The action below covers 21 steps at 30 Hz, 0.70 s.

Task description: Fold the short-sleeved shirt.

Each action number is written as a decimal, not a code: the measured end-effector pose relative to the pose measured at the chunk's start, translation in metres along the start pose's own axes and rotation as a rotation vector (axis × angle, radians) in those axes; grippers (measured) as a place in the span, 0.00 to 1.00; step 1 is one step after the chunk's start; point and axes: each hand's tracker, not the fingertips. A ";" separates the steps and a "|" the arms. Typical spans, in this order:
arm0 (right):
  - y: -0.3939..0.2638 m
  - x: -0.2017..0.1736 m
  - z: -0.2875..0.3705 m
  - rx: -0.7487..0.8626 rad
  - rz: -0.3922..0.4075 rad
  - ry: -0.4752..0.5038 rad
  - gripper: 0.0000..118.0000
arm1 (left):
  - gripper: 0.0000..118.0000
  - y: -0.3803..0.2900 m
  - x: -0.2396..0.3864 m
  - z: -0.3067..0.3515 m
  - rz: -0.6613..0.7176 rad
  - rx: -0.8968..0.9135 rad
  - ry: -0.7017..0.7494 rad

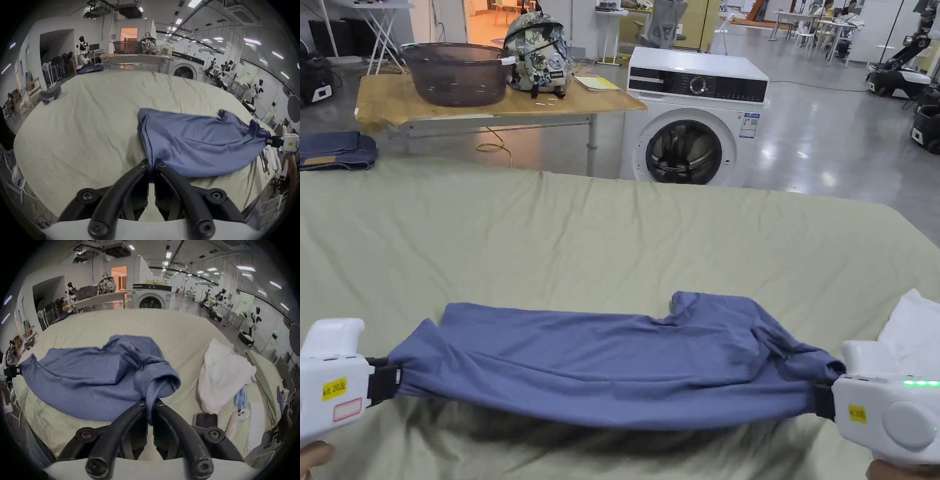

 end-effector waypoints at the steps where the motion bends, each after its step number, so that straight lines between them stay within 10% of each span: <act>1: 0.001 0.002 0.007 0.005 0.003 0.003 0.03 | 0.00 0.000 -0.004 0.007 0.009 0.013 -0.003; 21: -0.164 -0.008 -0.011 -0.215 -0.042 0.015 0.03 | 0.00 -0.136 -0.029 -0.012 0.010 -0.203 0.088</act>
